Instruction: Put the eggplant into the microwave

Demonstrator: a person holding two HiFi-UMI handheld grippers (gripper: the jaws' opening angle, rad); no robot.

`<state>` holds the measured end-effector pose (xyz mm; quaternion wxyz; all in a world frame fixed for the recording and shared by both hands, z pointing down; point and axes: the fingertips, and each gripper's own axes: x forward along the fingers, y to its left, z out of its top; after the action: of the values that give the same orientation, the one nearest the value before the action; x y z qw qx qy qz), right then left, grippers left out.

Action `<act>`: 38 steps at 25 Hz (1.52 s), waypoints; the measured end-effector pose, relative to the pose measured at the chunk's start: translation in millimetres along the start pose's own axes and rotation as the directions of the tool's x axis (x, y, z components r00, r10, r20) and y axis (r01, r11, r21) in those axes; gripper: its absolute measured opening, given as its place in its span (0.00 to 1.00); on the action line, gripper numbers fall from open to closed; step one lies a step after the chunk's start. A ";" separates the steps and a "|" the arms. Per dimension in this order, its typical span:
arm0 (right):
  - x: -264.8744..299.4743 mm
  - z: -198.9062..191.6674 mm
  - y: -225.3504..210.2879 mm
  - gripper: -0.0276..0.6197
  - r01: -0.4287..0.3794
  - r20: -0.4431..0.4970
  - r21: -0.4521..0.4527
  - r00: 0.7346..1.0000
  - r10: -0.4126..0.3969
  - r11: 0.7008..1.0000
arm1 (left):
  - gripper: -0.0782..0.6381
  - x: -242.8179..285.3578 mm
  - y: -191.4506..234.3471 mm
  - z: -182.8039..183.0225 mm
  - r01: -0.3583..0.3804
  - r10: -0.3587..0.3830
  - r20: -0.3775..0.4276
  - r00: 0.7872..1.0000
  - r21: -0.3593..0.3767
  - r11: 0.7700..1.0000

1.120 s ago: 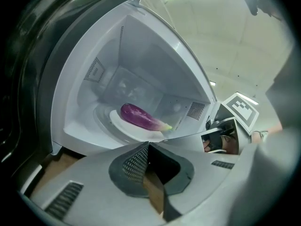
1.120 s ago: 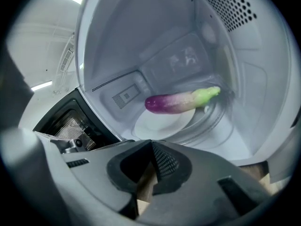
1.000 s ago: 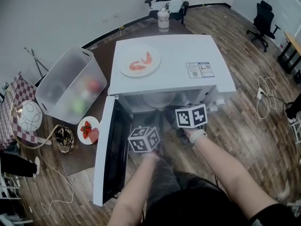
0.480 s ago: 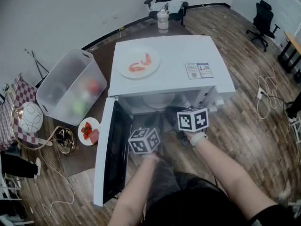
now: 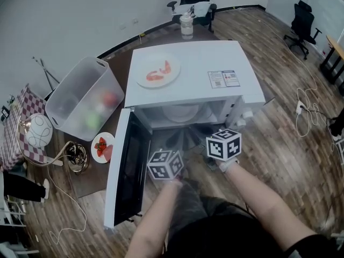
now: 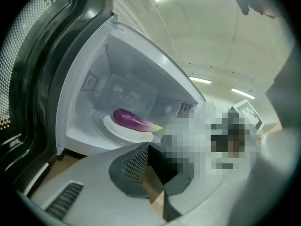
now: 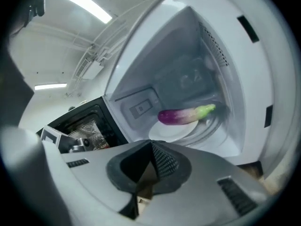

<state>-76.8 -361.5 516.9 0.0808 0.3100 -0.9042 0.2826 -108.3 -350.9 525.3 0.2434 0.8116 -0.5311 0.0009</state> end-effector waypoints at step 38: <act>-96.7 -36.6 78.4 0.05 -0.053 0.064 -0.180 0.996 0.066 0.982 | 0.11 -101.0 -70.5 -16.5 -0.017 0.008 0.088 0.996 0.101 0.995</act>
<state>-48.5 -240.3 479.9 0.0682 0.2839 -0.9370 0.1918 -87.3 -234.9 485.8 0.1781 0.8189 -0.5456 -0.0063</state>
